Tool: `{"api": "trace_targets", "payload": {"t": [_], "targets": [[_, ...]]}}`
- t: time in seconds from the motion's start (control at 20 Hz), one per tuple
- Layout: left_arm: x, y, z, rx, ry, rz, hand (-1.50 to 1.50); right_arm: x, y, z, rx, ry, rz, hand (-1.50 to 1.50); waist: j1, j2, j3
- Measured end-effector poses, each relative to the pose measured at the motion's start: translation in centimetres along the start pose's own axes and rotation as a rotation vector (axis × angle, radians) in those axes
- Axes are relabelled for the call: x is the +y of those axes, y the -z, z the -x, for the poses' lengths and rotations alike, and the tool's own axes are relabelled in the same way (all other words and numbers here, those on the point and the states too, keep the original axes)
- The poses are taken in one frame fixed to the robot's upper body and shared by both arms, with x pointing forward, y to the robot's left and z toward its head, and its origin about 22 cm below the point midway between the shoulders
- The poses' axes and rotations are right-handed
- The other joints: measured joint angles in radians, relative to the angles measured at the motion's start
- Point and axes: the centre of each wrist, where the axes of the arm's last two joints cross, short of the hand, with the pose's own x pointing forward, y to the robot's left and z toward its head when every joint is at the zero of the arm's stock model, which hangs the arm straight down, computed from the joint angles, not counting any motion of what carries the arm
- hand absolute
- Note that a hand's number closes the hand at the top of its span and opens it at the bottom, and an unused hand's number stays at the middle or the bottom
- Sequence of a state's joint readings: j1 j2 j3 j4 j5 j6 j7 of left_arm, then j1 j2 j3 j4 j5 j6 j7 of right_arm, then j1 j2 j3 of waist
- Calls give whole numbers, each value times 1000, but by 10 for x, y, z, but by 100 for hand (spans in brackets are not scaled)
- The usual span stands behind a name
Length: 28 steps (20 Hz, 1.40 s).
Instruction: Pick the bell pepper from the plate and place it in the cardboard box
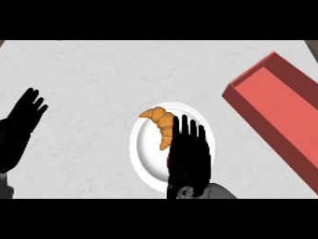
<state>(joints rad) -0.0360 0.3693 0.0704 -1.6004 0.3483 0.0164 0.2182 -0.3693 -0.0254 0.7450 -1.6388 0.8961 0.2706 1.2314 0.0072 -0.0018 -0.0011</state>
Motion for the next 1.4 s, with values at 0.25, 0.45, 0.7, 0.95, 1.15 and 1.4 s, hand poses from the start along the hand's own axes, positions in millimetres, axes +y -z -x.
{"api": "trace_targets", "payload": {"t": [0.25,0.45,0.7,0.95,1.15,1.4], "targets": [[0,2,-1,-3,-9,3,0,7,8,2,22,-9,-30,-150,0,0,0],[-1,-3,1,-1,-9,2,0,16,13,3,42,-23,-55,-150,3,0,0],[-3,-2,-1,-2,-10,-3,0,23,17,4,59,-29,-59,-150,0,0,1],[-2,-1,-4,-3,-12,0,0,29,23,5,72,-34,-58,150,-1,1,1],[-4,-5,-4,-6,-6,-2,0,30,18,1,36,-44,-16,150,-1,0,0],[-4,-5,3,-12,-11,-2,0,32,20,0,14,-60,6,150,-3,0,1]]}}
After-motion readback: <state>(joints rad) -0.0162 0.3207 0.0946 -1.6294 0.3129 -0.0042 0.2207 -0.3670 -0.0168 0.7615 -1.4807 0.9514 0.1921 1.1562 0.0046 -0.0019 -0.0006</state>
